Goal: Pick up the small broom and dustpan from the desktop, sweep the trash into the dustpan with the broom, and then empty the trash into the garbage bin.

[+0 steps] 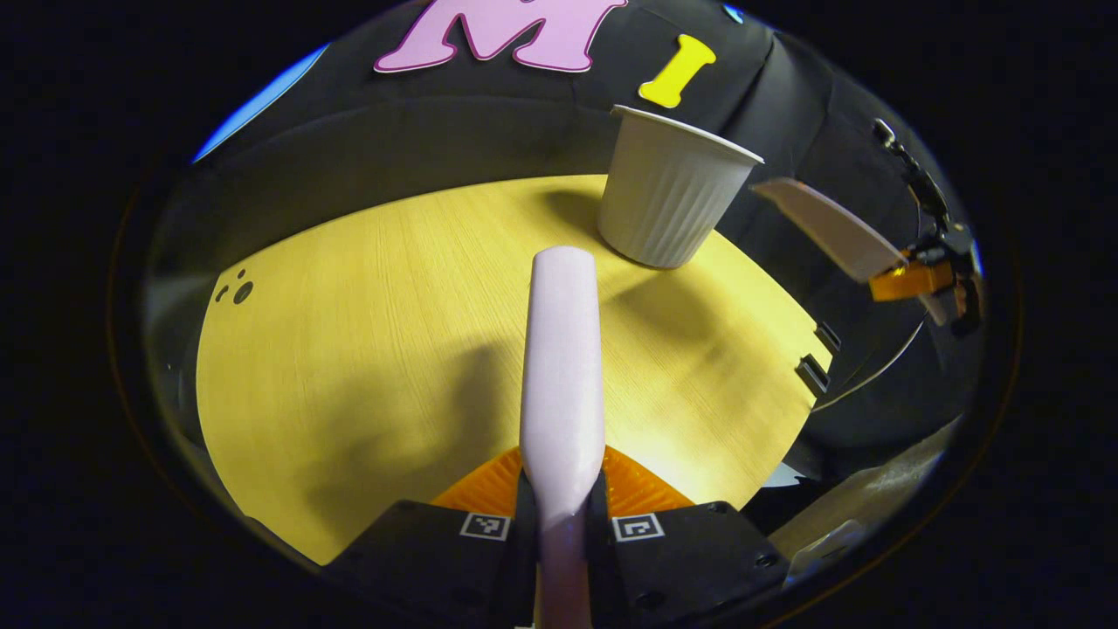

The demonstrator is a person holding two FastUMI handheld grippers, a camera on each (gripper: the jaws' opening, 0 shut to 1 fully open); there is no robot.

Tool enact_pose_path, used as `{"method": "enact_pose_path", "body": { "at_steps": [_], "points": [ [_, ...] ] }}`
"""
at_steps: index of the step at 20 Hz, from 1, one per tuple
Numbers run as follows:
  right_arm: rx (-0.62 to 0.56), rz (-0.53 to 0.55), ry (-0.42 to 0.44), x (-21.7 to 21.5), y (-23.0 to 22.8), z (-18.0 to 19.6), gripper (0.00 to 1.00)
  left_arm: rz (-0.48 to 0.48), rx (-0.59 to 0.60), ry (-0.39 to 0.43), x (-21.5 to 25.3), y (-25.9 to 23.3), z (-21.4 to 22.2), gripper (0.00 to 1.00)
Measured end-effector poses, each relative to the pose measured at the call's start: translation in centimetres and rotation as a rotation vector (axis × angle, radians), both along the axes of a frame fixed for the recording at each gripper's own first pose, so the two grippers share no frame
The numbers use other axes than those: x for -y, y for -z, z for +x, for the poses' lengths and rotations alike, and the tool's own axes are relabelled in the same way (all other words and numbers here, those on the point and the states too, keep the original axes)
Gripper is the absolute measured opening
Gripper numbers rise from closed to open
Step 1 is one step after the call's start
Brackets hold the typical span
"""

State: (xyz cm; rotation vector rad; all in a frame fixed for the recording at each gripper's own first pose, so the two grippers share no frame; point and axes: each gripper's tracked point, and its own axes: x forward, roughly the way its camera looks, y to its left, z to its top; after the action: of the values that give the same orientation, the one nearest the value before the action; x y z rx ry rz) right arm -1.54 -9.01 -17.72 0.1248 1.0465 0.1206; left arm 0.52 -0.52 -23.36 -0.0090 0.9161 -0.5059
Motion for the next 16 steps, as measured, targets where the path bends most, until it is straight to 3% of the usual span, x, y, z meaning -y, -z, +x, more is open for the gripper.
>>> {"method": "enact_pose_path", "body": {
  "at_steps": [3, 9, 14, 16],
  "points": [
    [0.029, -0.027, 0.055, 2.6, -2.8, 2.1, 0.37, -0.023, -0.01, 0.005, -0.3, 0.3, -1.0, 0.28],
    [0.069, -0.186, 0.088, 8.2, -6.4, 8.1, 0.36, -0.041, -0.006, -0.001, -1.2, 0.7, -1.3, 0.28],
    [0.023, -0.384, 0.017, 11.5, -7.6, 12.8, 0.36, -0.05, -0.009, -0.019, -2.5, 1.0, -1.5, 0.28],
    [-0.005, -0.407, -0.008, 11.8, -8.0, 14.5, 0.37, -0.046, -0.005, -0.023, -2.9, 1.1, -1.6, 0.28]
  ]
}}
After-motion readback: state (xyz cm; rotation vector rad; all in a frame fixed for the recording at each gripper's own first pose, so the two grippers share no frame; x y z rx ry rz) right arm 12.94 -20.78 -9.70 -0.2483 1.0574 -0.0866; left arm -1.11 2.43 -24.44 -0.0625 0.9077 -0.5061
